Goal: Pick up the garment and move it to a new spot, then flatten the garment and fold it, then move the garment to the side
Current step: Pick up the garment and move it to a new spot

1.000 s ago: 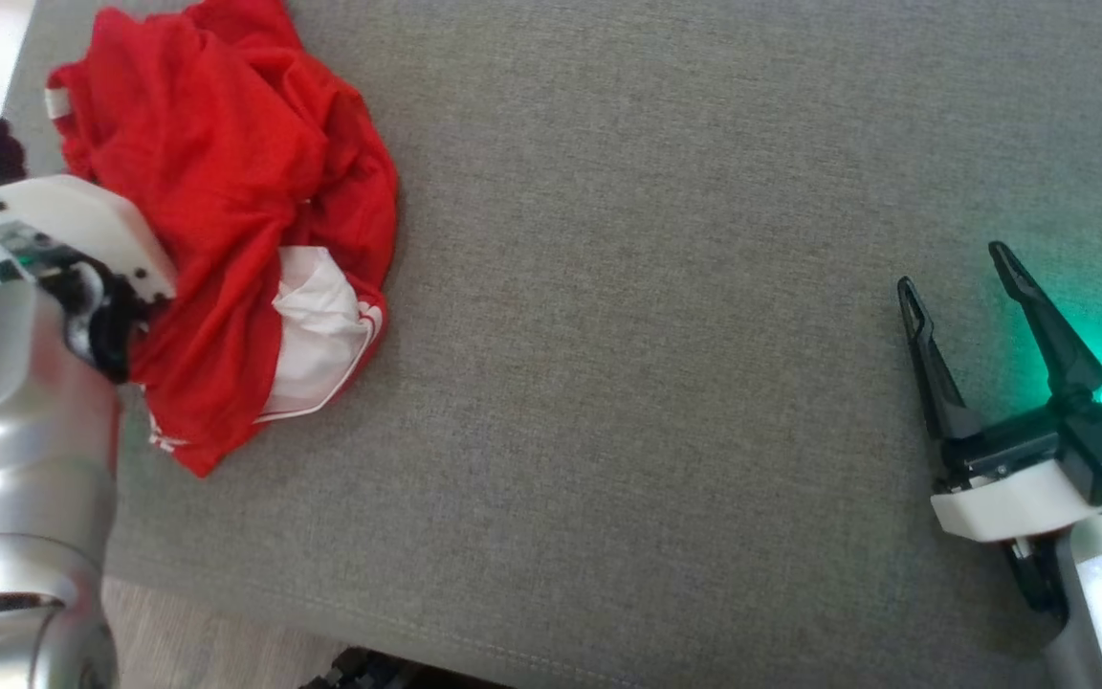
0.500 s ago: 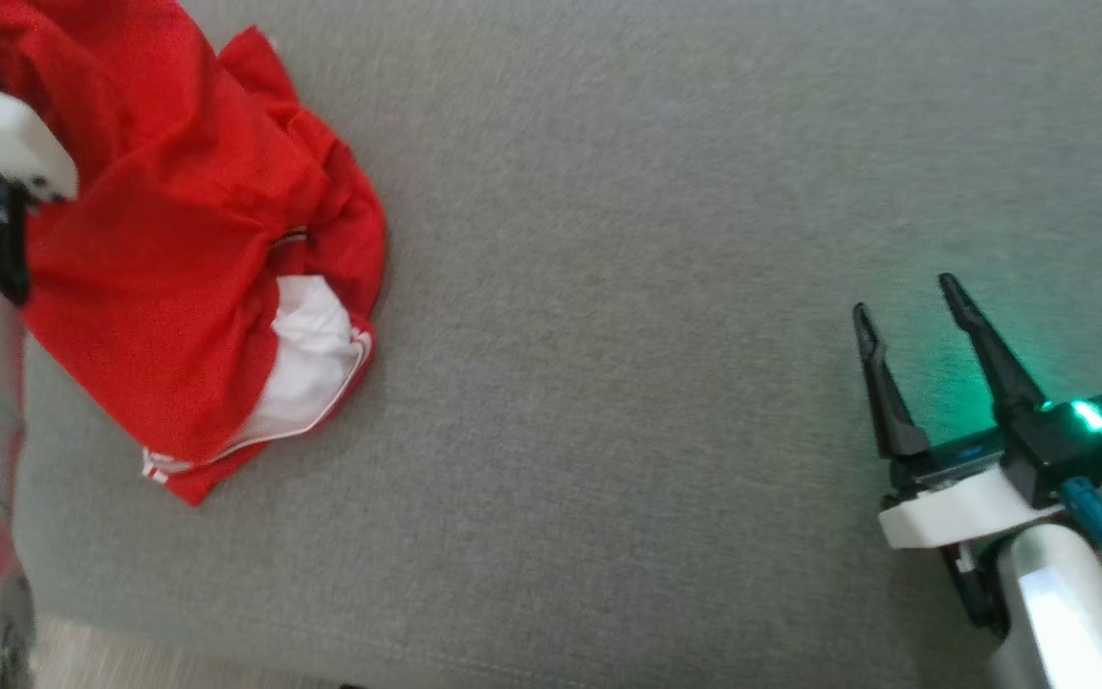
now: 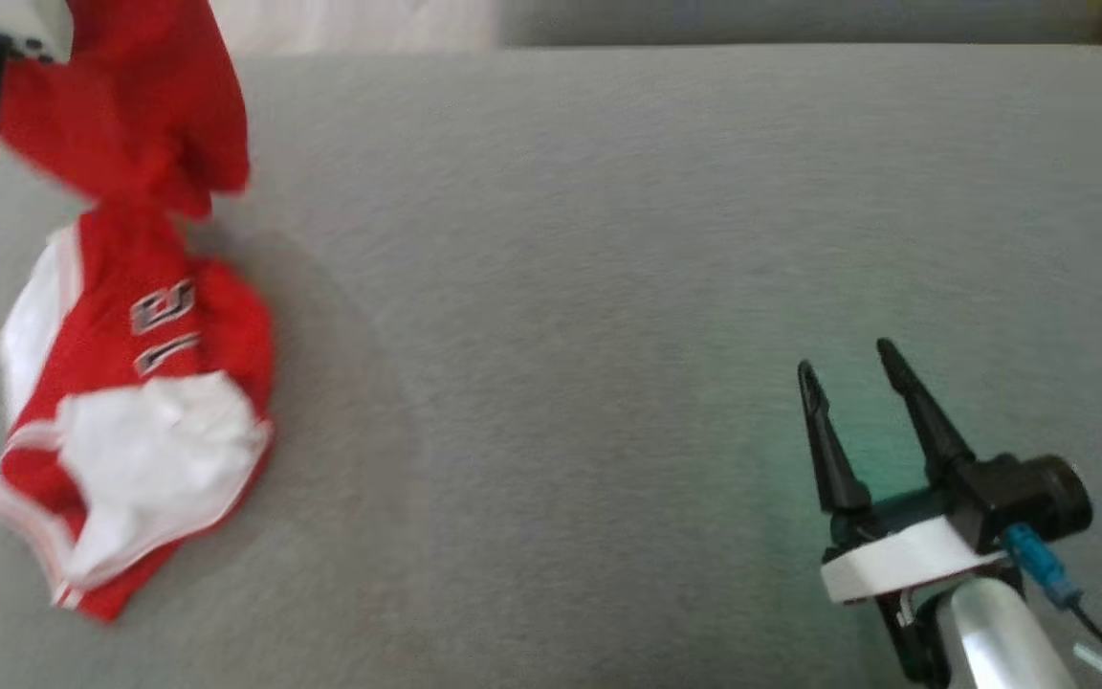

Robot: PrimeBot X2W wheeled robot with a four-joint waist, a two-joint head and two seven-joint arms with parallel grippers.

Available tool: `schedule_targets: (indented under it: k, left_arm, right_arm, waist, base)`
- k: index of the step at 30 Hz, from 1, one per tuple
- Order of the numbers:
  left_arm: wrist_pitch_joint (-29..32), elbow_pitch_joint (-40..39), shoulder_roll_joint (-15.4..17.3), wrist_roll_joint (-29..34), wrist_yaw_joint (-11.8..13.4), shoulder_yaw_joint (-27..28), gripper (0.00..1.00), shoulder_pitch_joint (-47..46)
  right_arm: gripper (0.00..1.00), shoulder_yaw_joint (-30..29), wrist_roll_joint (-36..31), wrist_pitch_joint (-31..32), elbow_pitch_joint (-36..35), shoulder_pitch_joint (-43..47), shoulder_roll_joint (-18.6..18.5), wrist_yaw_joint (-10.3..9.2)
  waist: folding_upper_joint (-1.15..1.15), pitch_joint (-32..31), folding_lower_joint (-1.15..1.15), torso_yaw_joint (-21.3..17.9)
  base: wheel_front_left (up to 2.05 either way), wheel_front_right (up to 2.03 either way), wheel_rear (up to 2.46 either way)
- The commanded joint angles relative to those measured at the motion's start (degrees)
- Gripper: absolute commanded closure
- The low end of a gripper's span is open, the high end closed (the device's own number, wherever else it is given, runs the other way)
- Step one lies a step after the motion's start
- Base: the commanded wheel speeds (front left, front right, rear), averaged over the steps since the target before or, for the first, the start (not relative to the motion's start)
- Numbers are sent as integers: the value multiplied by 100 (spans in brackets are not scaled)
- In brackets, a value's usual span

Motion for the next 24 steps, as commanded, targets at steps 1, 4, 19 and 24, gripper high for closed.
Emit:
schedule_targets:
  k: [1, 4, 19, 24]
  left_arm:
    - [58, -303, 310, -31, -21, 57, 100, -295]
    - [268, -660, 304, -172, -29, -147, 100, -253]
    - [217, -1237, -372, -1010, -33, -1454, 100, -375]
    - [-321, -1034, -777, -1055, -33, -1891, 100, -2]
  right_arm:
    - [0, 154, 58, 2, -158, -57, 39, 37]
    - [0, 202, 105, 2, -161, -18, 88, 37]
    - [0, 501, 535, 2, -277, -49, 119, 37]
    - [0, 576, 653, 2, -347, -164, 120, 37]
  waist:
    - [0, -419, 1, -607]
    - [0, -549, 1, -1038]
    - [0, -360, 1, -2441]
    - [0, -92, 1, -2550]
  base:
    - [0, 0, 0]
    - [0, 0, 0]
    - [0, 0, 0]
    - [0, 0, 0]
